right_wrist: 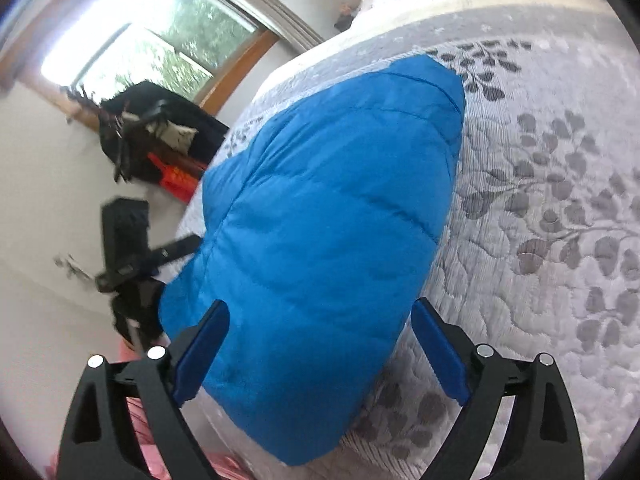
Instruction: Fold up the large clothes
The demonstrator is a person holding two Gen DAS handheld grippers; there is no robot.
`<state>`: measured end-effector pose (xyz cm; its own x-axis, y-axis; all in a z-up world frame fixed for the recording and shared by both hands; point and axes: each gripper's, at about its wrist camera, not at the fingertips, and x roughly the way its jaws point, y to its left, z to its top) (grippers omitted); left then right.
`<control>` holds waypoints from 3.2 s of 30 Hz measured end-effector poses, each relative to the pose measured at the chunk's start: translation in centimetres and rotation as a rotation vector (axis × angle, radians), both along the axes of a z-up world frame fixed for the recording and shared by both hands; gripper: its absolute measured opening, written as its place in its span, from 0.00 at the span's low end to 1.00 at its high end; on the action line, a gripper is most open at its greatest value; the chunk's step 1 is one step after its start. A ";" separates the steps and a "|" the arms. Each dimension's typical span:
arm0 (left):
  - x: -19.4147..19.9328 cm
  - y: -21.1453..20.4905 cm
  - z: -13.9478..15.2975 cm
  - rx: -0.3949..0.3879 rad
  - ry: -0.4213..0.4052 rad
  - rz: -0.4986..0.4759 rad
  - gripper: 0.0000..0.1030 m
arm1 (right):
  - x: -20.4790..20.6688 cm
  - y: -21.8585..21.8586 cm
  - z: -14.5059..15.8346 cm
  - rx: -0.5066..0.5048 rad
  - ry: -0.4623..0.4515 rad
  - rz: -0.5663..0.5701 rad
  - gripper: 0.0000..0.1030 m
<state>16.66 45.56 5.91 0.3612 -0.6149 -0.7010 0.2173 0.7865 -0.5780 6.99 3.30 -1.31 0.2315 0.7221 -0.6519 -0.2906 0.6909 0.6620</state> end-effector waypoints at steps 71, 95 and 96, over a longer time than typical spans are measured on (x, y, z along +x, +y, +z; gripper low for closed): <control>9.2 -23.1 -4.9 -0.223 -0.096 -0.202 0.82 | 7.9 -17.1 -2.6 0.045 -0.037 -0.215 0.79; -0.1 -22.8 1.2 0.192 -0.224 -0.109 0.86 | -2.7 -11.2 2.8 -0.160 -0.157 -0.141 0.79; -0.1 -22.7 0.8 0.190 -0.213 -0.111 0.86 | -2.6 -11.1 2.6 -0.165 -0.158 -0.139 0.79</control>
